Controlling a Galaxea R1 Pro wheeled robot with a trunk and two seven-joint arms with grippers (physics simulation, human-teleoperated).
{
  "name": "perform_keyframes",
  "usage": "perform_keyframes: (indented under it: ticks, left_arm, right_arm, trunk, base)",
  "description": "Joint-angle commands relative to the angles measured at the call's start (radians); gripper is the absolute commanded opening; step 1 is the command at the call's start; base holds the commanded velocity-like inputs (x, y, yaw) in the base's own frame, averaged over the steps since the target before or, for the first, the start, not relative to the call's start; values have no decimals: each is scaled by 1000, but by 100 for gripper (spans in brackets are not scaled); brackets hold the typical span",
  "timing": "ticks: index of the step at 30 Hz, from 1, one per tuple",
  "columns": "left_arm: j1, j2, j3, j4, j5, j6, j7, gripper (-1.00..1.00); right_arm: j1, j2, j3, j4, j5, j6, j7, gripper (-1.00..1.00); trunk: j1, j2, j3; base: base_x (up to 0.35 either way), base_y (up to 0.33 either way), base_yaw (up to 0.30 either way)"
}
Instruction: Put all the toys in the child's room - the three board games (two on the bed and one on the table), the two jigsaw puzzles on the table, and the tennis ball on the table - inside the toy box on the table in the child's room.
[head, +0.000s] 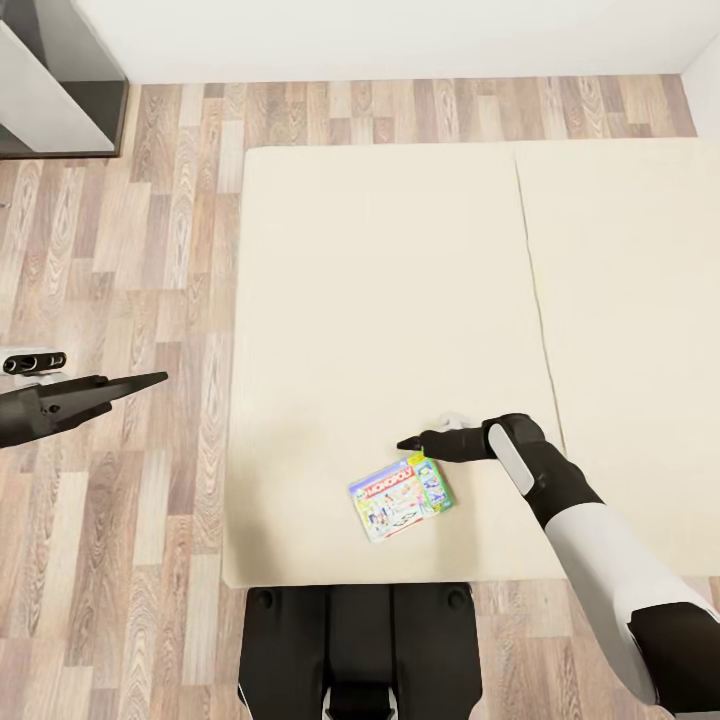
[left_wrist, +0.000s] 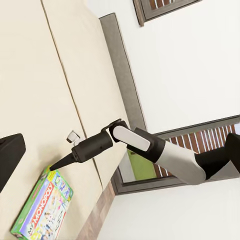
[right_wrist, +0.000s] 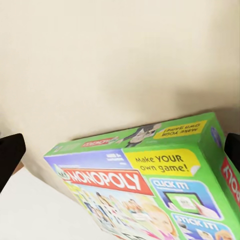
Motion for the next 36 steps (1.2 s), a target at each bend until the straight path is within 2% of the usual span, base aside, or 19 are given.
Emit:
perform_keyframes:
  ticks: [1, 5, 13, 17, 24, 36]
  left_arm:
    - [0, 0, 0, 0, -1, 11, -4, 100]
    - [0, 1, 0, 0, 0, 11, -4, 100]
    - [0, 0, 0, 0, 0, 11, -4, 100]
    - [0, 0, 0, 0, -1, 11, -4, 100]
    - [0, 1, 0, 0, -1, 12, -4, 100]
    - [0, 2, 1, 0, -1, 12, -4, 100]
  right_arm:
    - [-1, -1, 2, -1, 7, 2, 8, 100]
    - [0, -4, 3, -1, 7, 6, 9, 100]
    - [0, -11, 4, -4, 10, 70, 9, 100]
    - [-1, -16, 5, -5, 13, 78, 10, 100]
    - [-1, -33, 5, -5, 55, 82, 13, 100]
    - [-1, -35, 8, -3, 67, 82, 14, 100]
  trunk:
    - [1, -2, -1]
    - [1, -2, -1]
    - [1, -2, -1]
    - [1, -2, -1]
    - [1, -2, -1]
    - [1, -2, -1]
  base:
    - [0, 21, 0]
    - [0, 12, 0]
    - [0, 2, 0]
    - [0, 0, 0]
    - [0, 0, 0]
    - [0, 0, 0]
